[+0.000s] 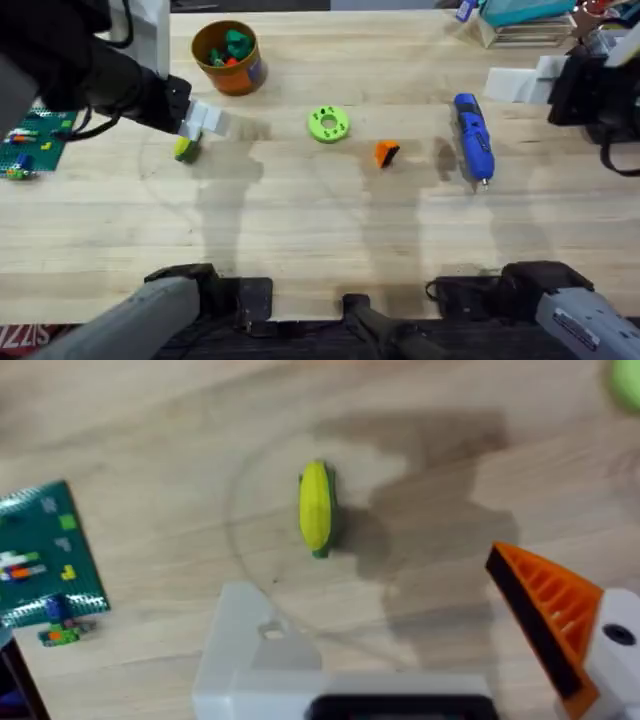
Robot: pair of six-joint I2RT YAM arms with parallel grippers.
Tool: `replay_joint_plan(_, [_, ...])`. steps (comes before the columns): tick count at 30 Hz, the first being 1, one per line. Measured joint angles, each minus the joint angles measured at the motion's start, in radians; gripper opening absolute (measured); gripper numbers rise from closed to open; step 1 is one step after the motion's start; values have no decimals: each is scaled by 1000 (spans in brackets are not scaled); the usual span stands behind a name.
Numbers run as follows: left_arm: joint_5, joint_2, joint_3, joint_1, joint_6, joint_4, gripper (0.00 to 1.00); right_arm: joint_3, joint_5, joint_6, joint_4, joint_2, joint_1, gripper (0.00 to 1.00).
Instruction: Pick up the gripper from the table and insert it into the empty holder that is missing its gripper. Then pick up a screw, insert it into the mounting hole, and use the screwdriver to tighten it. Finally, clean up the table by picking up the vegetable and placing it into the bucket.
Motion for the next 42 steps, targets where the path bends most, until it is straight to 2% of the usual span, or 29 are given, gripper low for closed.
replay_joint_plan(6, [67, 201, 0, 124, 165, 25, 985, 0, 0, 0, -1, 32, 0, 994])
replay_joint_plan(10, [103, 316, 0, 202, 208, 76, 985, 0, 0, 0, -1, 36, 0, 994])
replay_joint_plan(14, [127, 418, 0, 256, 235, 148, 985, 0, 0, 0, -1, 37, 0, 994])
replay_joint_plan(24, [153, 542, 0, 267, 334, 200, 985, 0, 0, 0, -2, 37, 0, 994])
replay_joint_plan(42, [158, 553, 0, 267, 354, 170, 985, 0, 0, 0, -1, 37, 0, 994])
